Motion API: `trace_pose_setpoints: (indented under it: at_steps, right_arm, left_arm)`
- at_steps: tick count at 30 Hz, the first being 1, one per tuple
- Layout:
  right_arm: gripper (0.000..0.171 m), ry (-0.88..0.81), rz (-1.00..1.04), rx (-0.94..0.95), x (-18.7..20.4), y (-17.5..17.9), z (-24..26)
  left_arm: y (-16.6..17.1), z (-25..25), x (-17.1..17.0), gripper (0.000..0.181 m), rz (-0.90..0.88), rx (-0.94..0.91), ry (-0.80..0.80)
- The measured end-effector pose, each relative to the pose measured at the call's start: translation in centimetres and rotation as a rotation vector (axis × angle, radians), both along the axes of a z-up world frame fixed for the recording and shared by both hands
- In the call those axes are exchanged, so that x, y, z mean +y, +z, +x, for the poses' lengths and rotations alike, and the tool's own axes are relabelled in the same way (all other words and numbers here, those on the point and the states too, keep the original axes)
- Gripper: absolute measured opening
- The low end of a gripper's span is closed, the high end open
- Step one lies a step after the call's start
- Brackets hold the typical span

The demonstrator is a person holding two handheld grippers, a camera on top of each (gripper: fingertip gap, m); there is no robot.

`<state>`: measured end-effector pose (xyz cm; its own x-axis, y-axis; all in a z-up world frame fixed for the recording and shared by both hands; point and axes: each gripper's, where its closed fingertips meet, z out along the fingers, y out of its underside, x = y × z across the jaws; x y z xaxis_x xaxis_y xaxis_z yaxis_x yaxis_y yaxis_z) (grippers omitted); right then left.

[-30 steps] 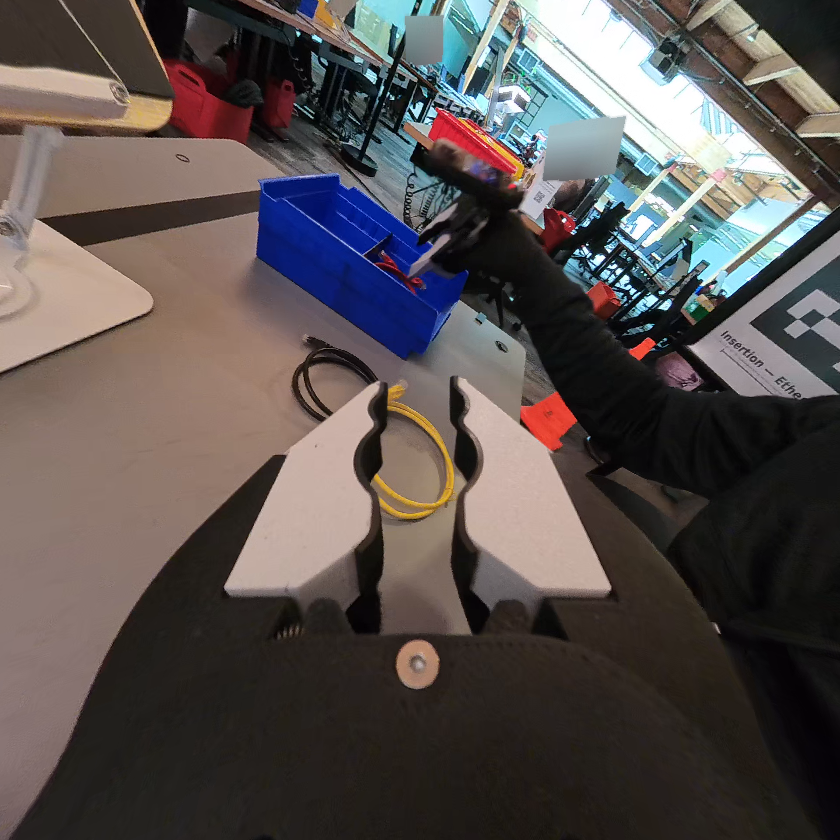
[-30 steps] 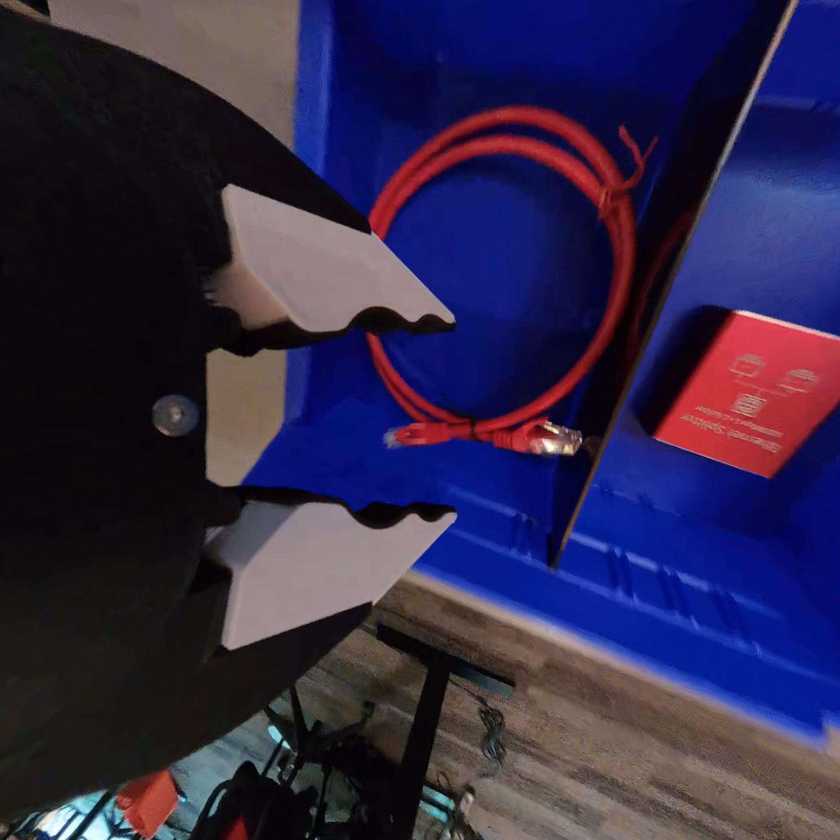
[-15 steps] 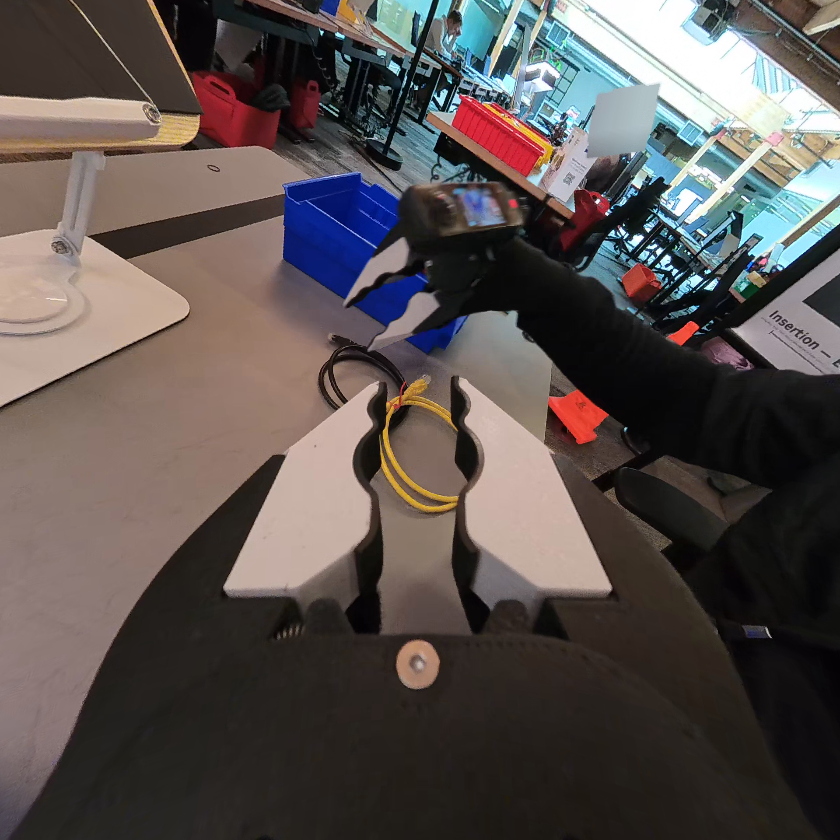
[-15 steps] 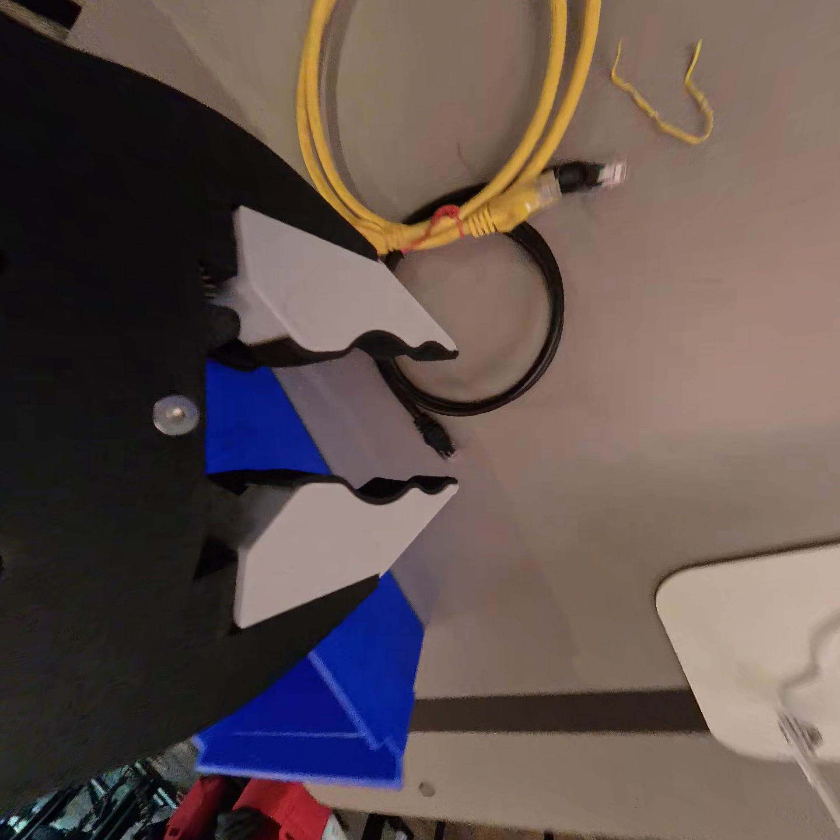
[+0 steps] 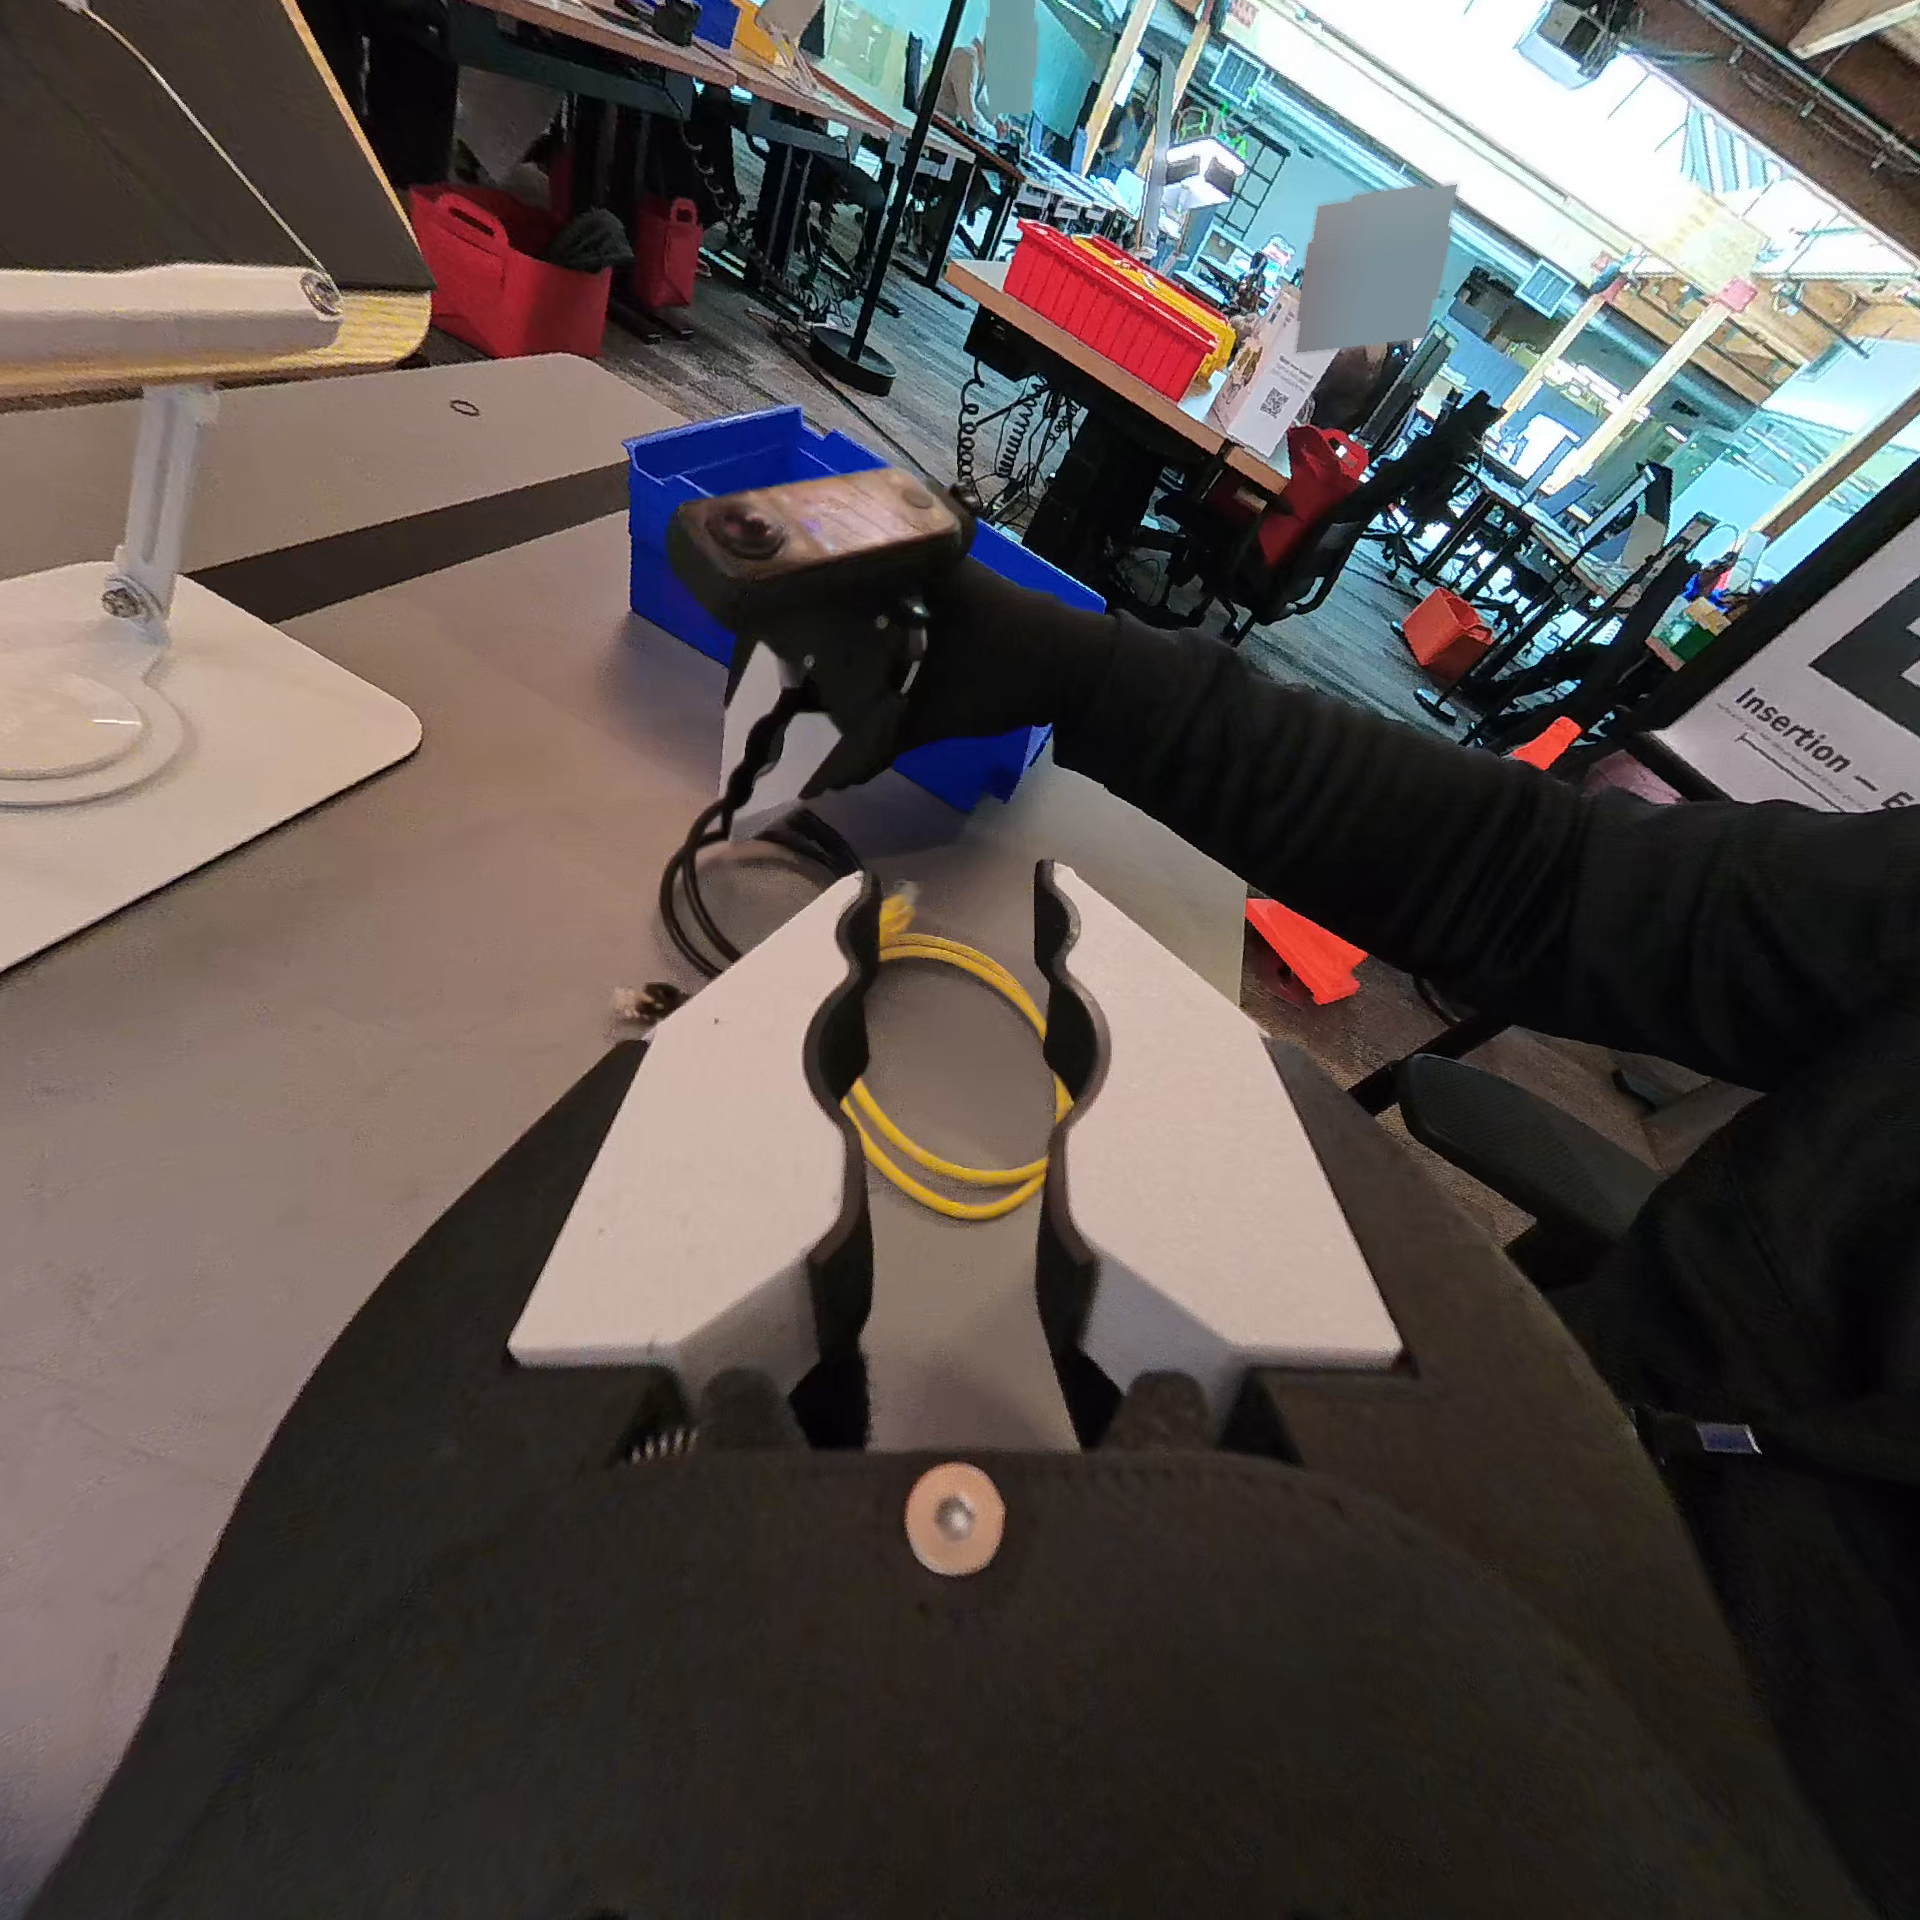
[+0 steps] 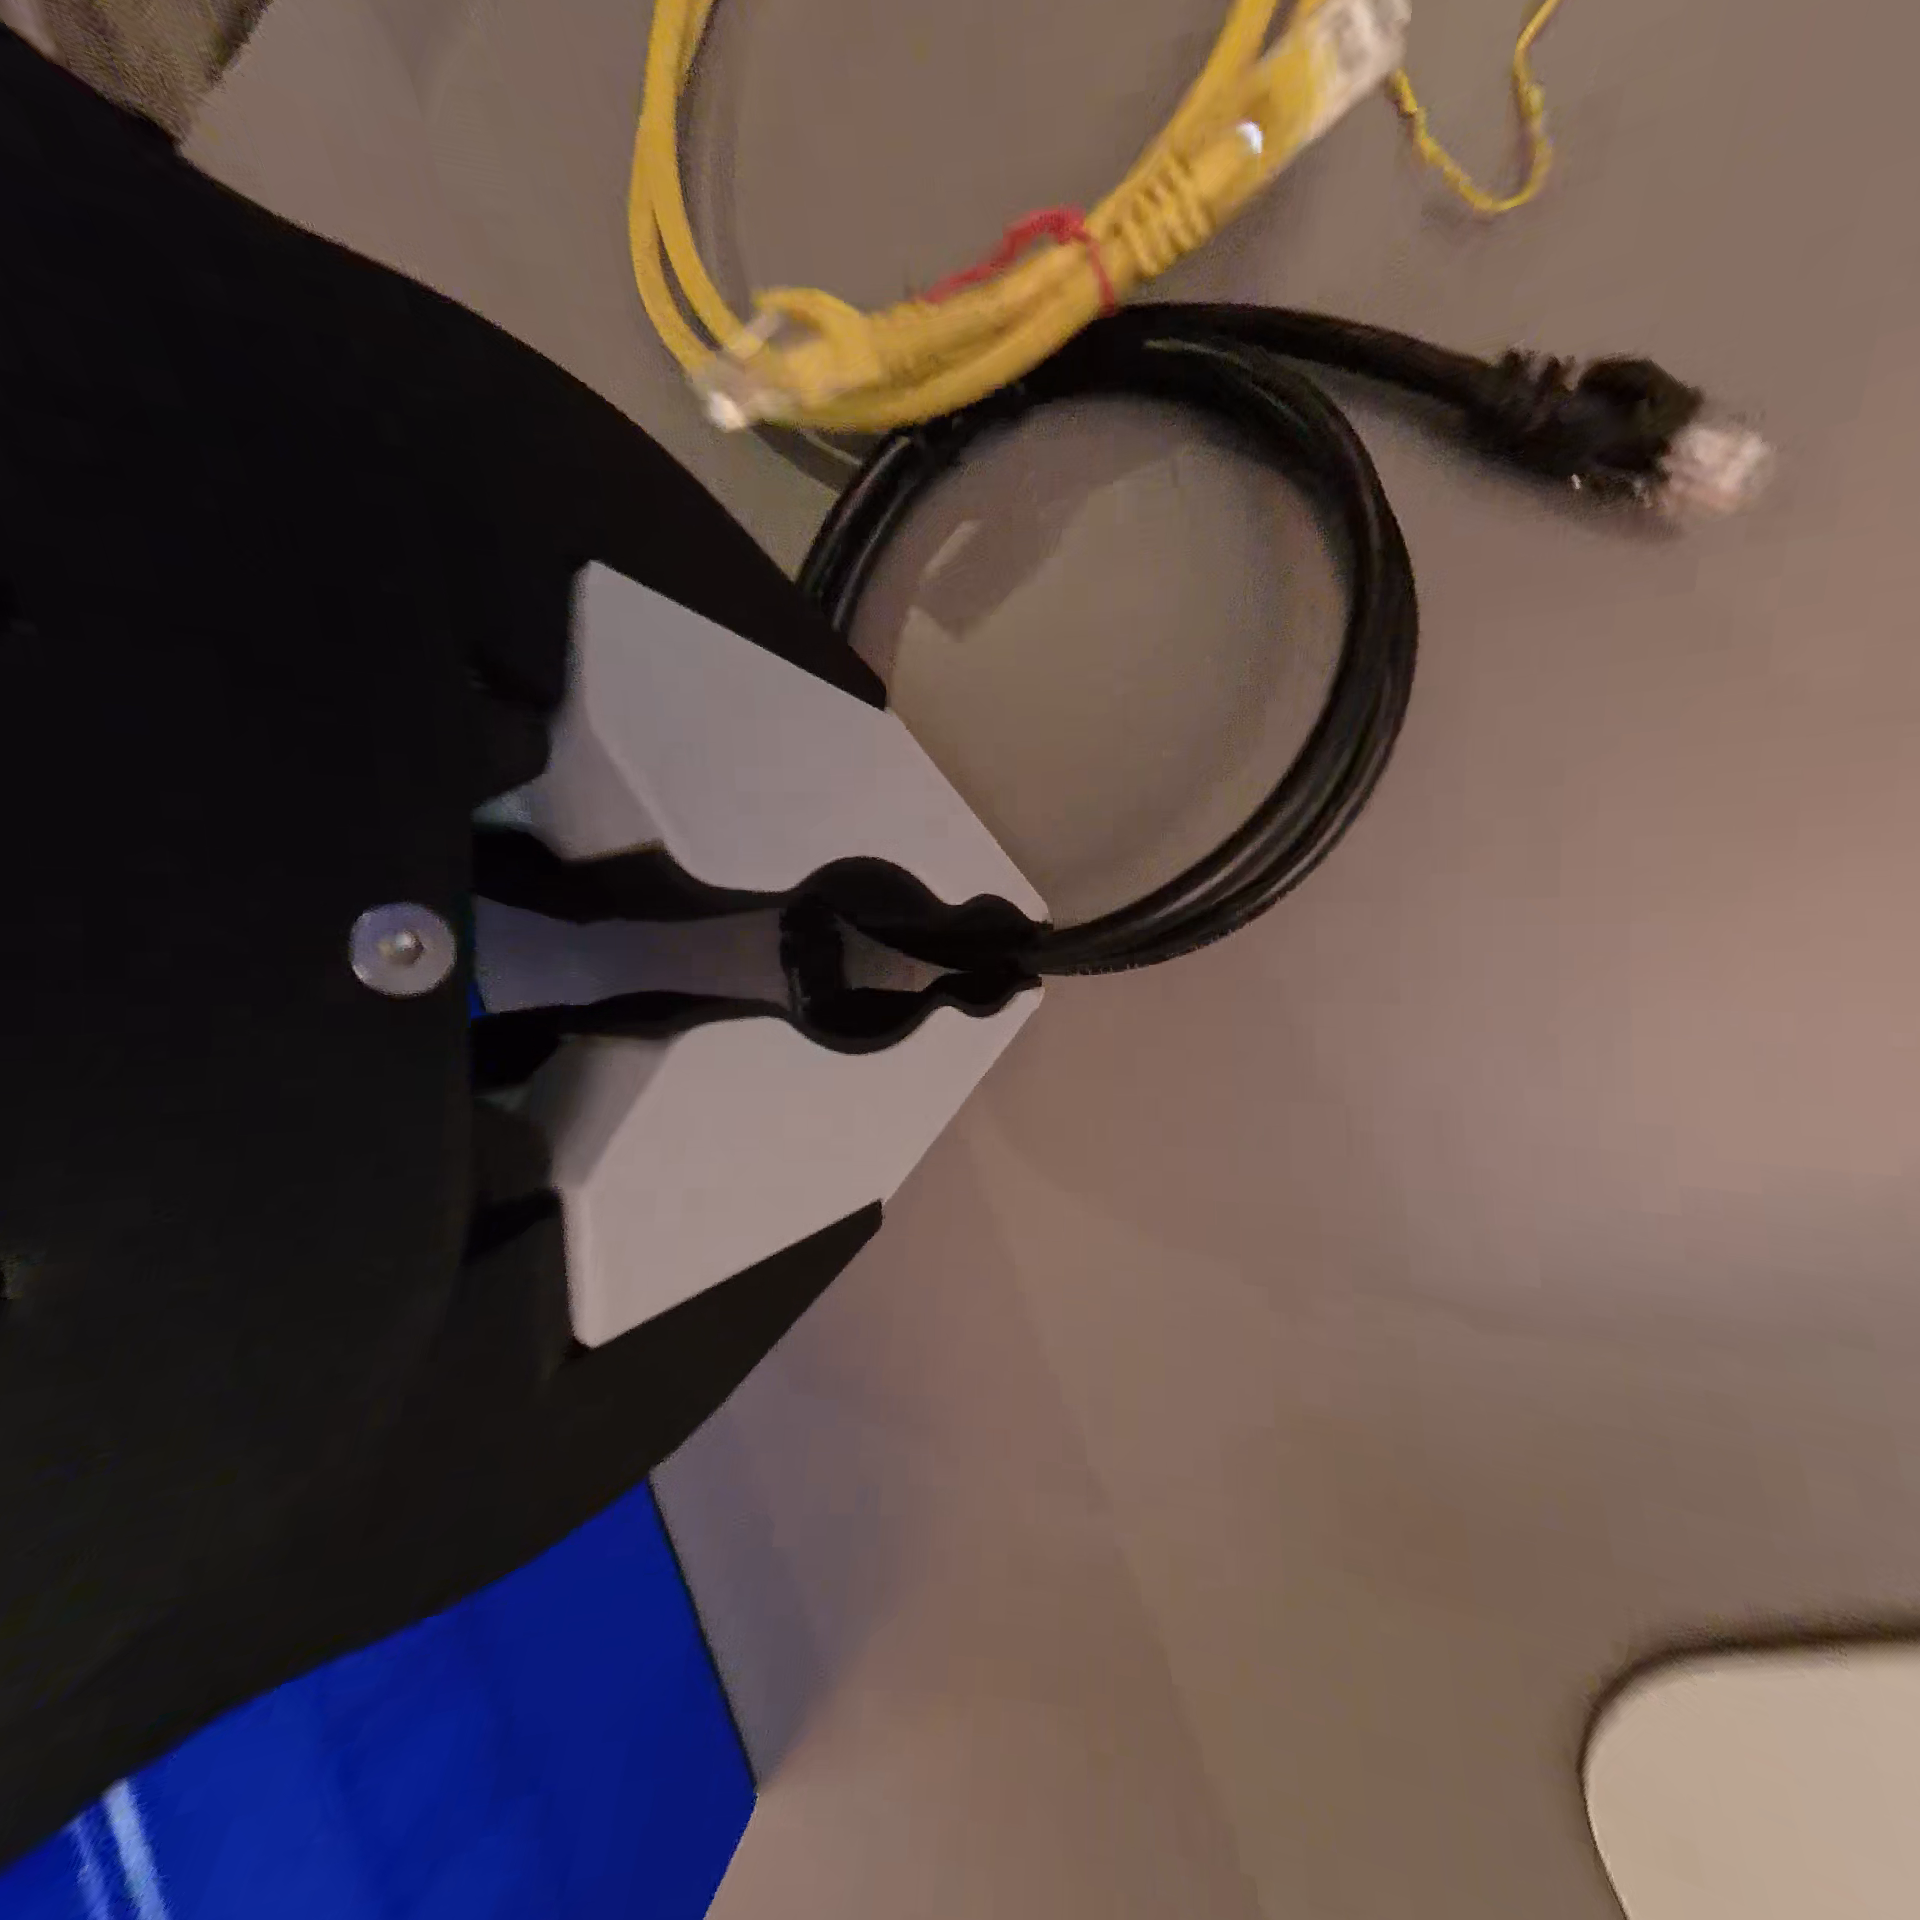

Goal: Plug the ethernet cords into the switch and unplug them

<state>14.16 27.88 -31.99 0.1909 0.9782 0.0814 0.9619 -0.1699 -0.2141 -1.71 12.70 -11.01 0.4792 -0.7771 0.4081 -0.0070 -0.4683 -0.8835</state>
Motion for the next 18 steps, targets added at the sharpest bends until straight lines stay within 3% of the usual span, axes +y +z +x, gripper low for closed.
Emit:
trace_pose_setpoints:
  at_steps: [5,9,13,18]
  right_arm:
    - [0.002,-0.021,0.253,0.056,3.0,5.4,-0.4]
    - [0.003,-0.006,0.642,0.101,5.4,12.6,-1.1]
    - [0.002,0.045,1.029,0.142,4.4,20.8,-2.2]
    - [0.002,0.066,1.14,0.251,1.0,25.9,-4.0]
  left_arm:
    - [0.2,-0.5,0.2,0.026,0.011,0.002,0.017]
    - [0.2,-0.7,0.4,0.026,0.021,0.013,0.028]
    - [-0.2,-0.5,0.3,0.026,0.021,0.031,0.026]
    - [-1.4,0.5,0.5,0.034,0.034,0.086,0.022]
